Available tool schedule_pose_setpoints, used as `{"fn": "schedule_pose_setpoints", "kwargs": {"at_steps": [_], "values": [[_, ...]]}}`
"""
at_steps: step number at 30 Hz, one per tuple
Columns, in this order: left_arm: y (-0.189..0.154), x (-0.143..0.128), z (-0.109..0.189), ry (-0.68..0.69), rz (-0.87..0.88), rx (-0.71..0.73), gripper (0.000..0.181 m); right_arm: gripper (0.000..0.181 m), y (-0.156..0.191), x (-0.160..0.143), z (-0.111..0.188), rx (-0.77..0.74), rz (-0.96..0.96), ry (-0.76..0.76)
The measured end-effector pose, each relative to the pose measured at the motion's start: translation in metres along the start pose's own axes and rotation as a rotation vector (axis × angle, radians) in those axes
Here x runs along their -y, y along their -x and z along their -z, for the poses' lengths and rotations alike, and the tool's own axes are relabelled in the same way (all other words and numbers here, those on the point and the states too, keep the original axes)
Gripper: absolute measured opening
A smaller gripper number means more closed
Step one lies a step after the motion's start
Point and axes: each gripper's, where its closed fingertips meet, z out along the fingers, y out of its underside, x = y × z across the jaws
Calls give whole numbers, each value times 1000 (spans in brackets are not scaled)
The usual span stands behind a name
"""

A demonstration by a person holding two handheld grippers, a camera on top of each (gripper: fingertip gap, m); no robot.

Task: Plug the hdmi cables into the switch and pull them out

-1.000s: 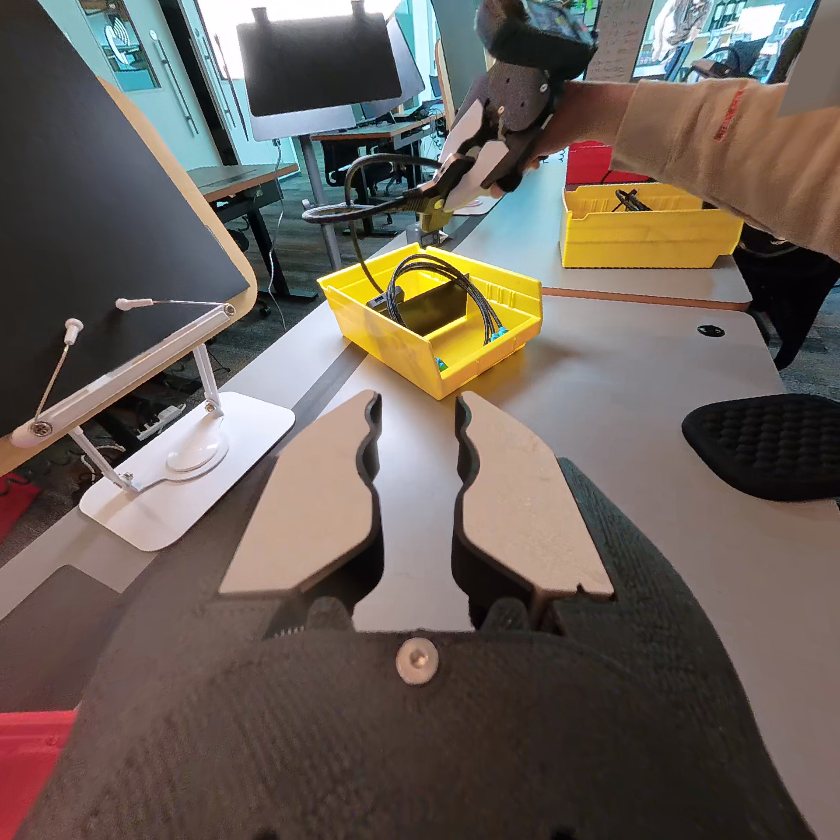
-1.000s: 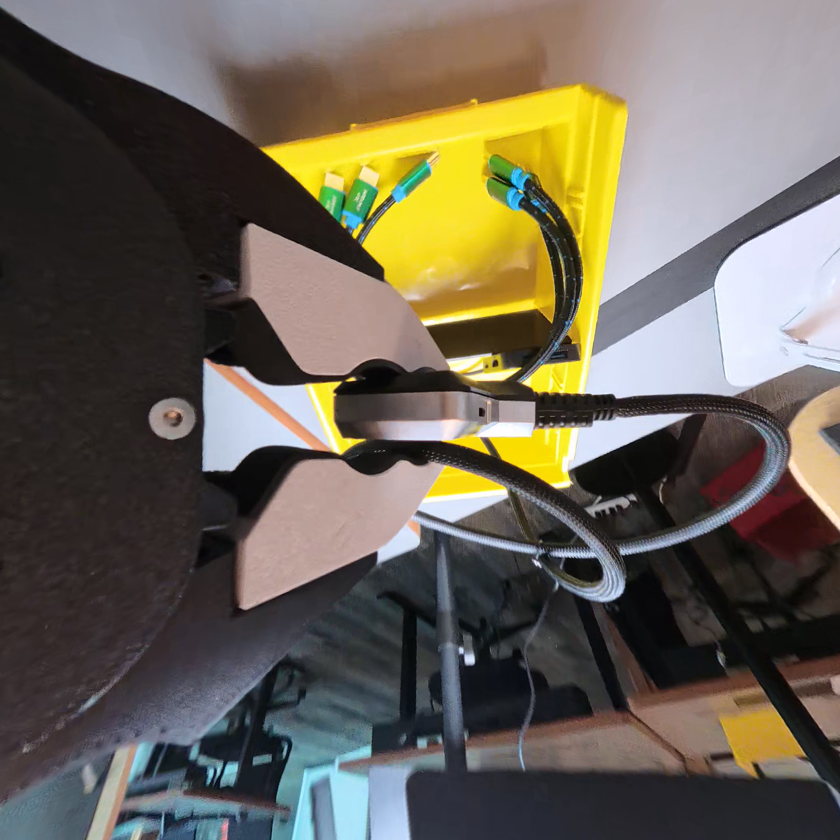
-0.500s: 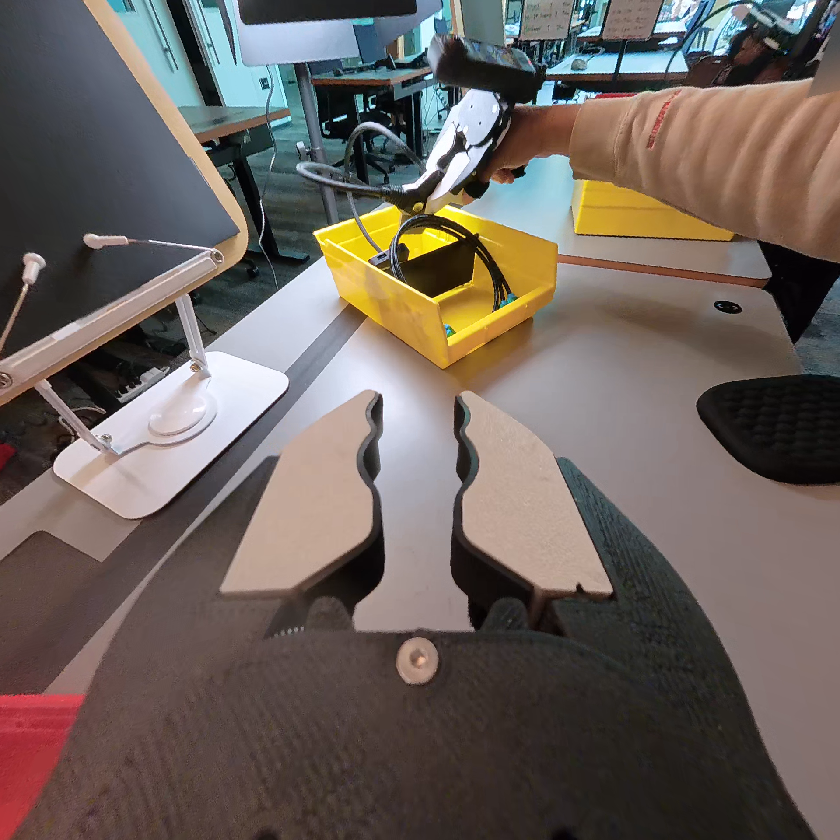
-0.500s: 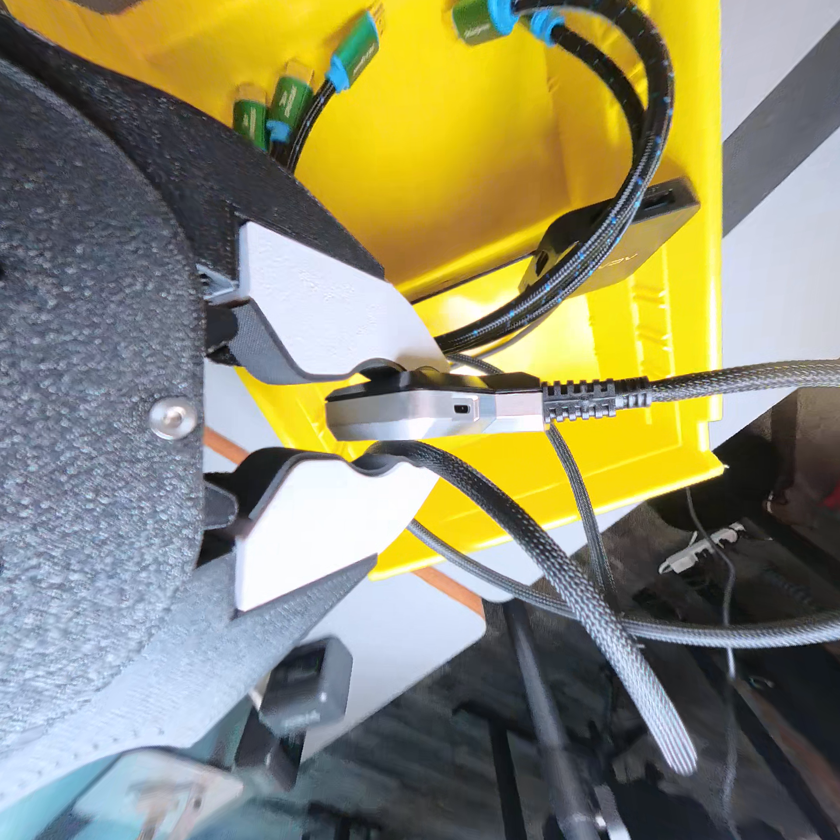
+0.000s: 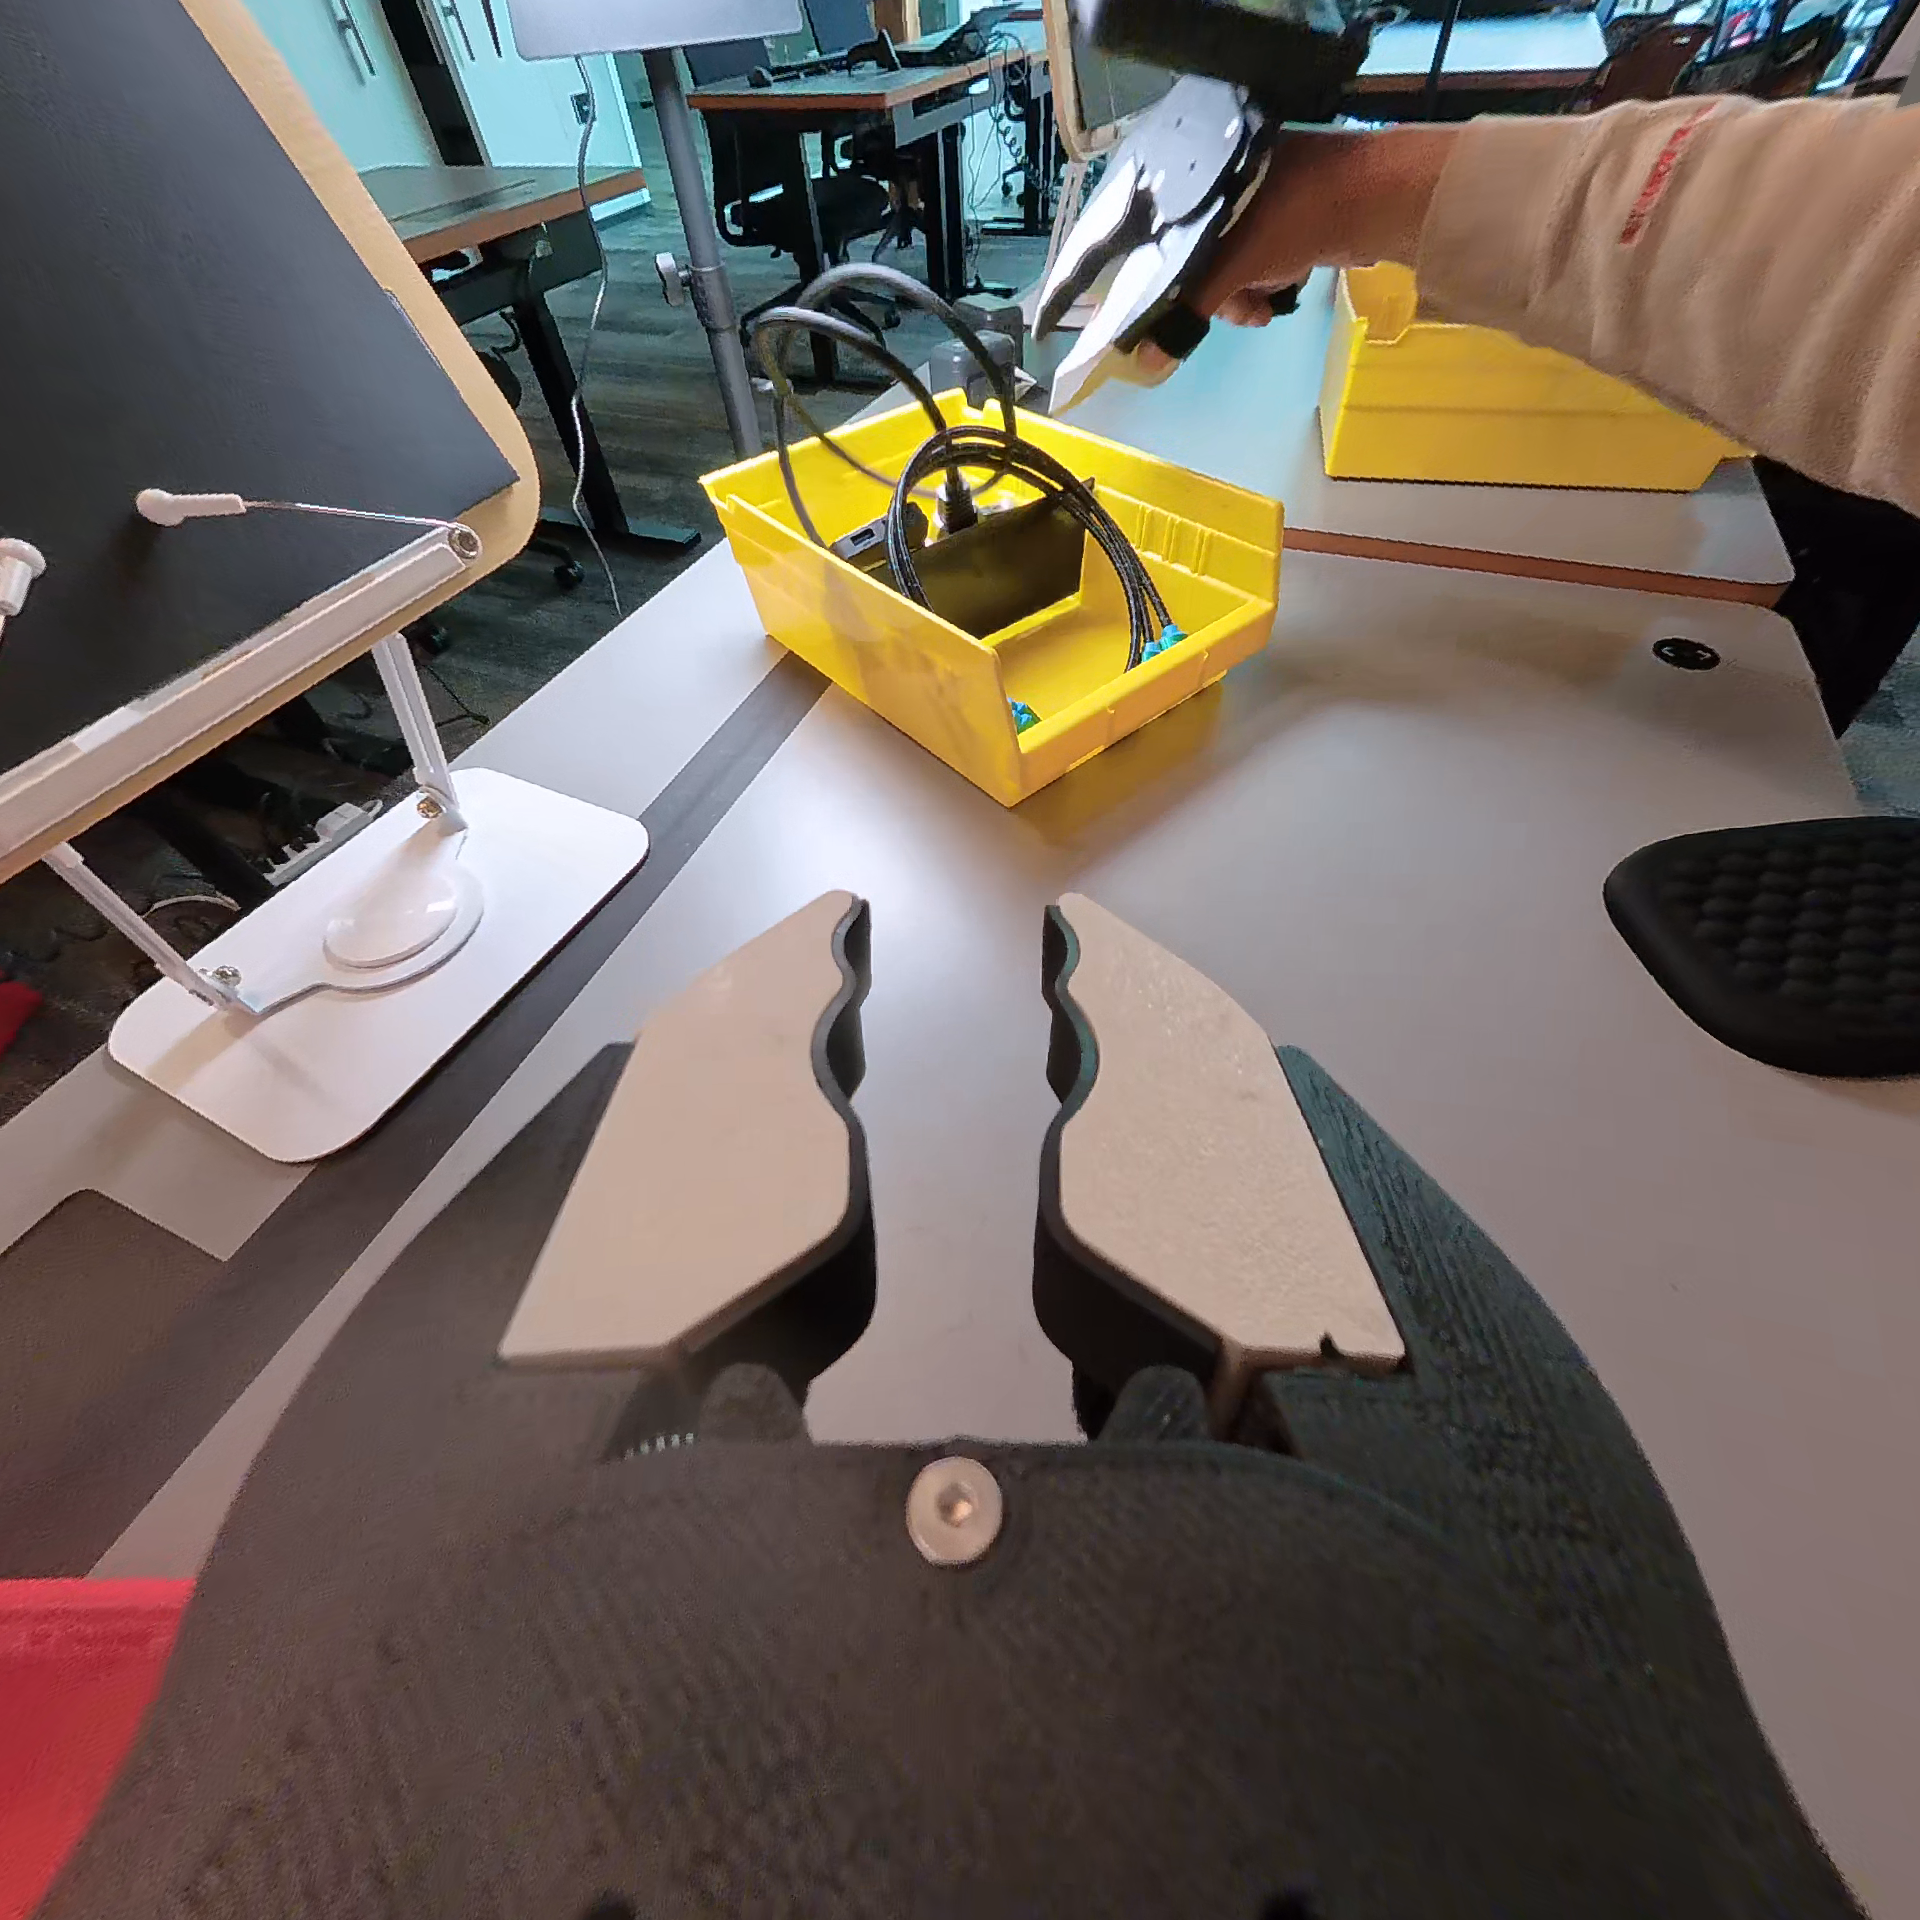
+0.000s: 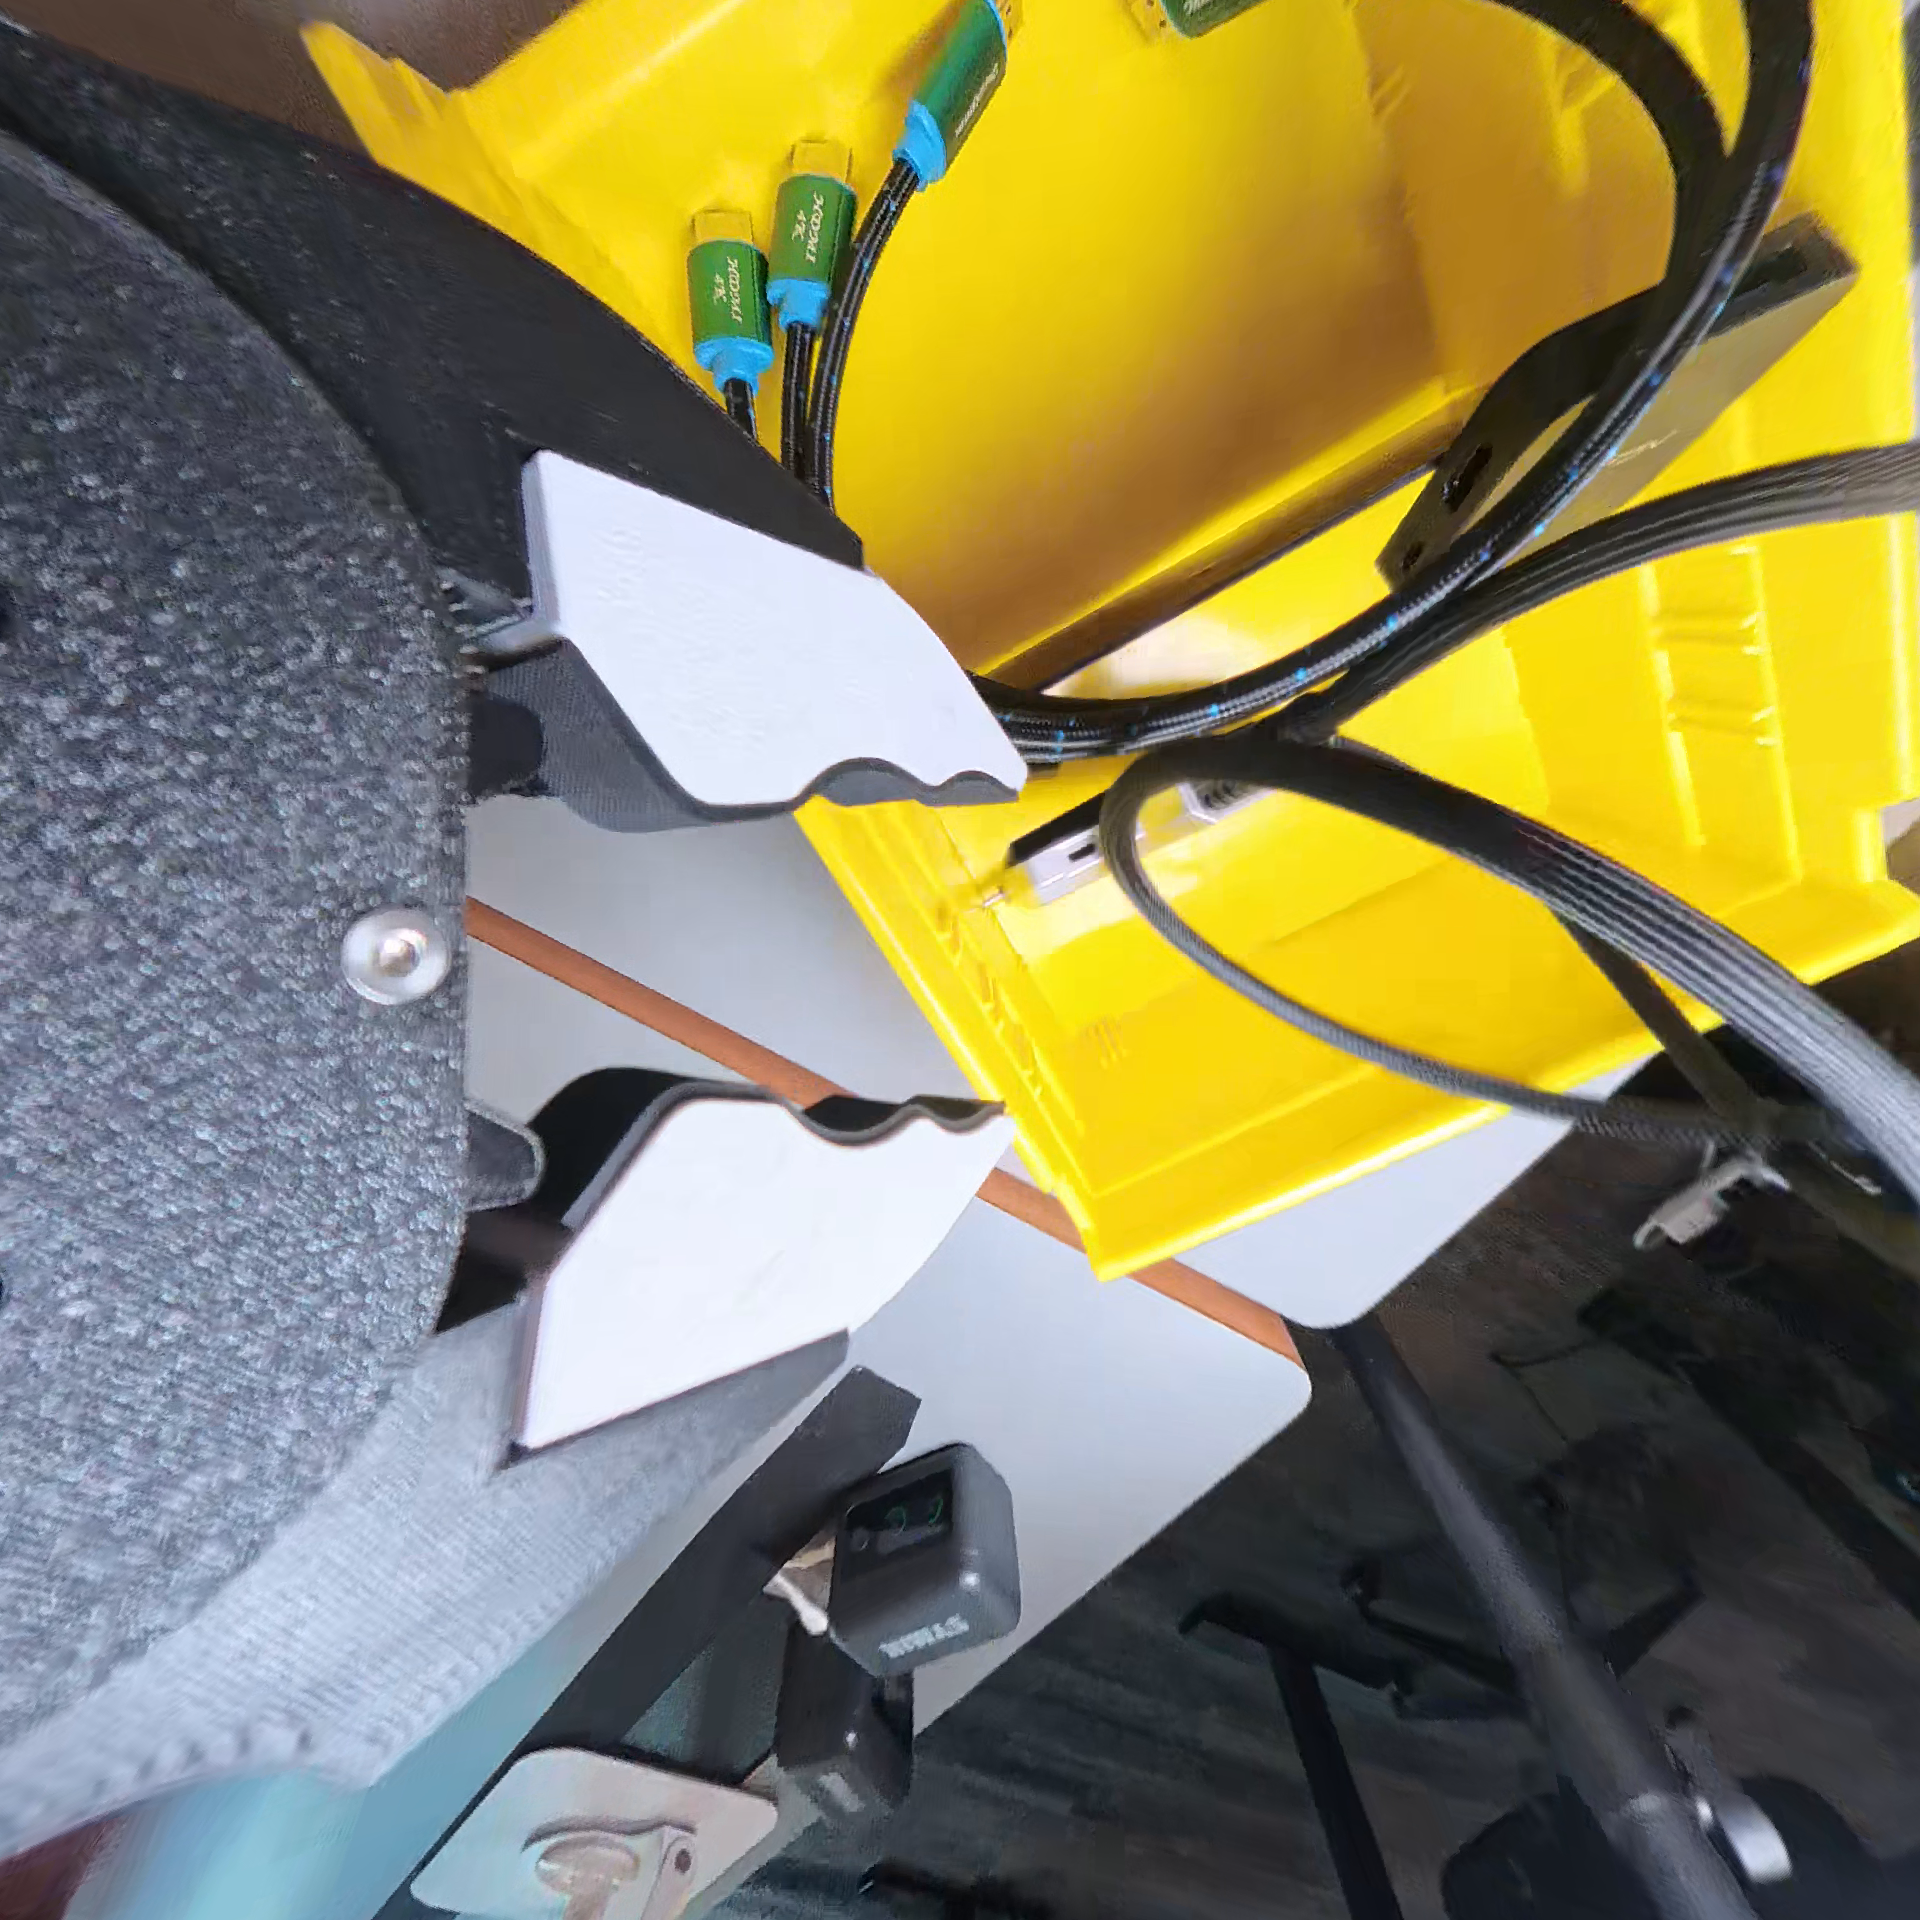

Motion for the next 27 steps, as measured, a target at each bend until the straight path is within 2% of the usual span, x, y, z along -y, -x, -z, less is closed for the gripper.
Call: {"fn": "schedule_pose_setpoints", "kwargs": {"at_steps": [3,5,10,14,18,21,24,27], "values": [[-2,0,1,13,-6,-2,33,58,2,8,25,-23,-14,-67],[-2,-1,1,22,-5,-2,33,58,16,17,41,-10,23,-106],[2,-6,6,72,28,21,36,54,97,29,57,122,208,-103],[4,-6,12,87,54,36,40,53,170,14,44,230,368,-16],[5,3,22,58,50,41,41,56,215,-5,14,283,436,92],[10,3,32,61,51,67,41,54,237,-7,-8,294,456,135],[20,-1,45,63,80,98,41,29,229,6,-25,127,545,149],[29,-1,55,34,125,111,41,30,237,18,-31,121,551,112]]}}
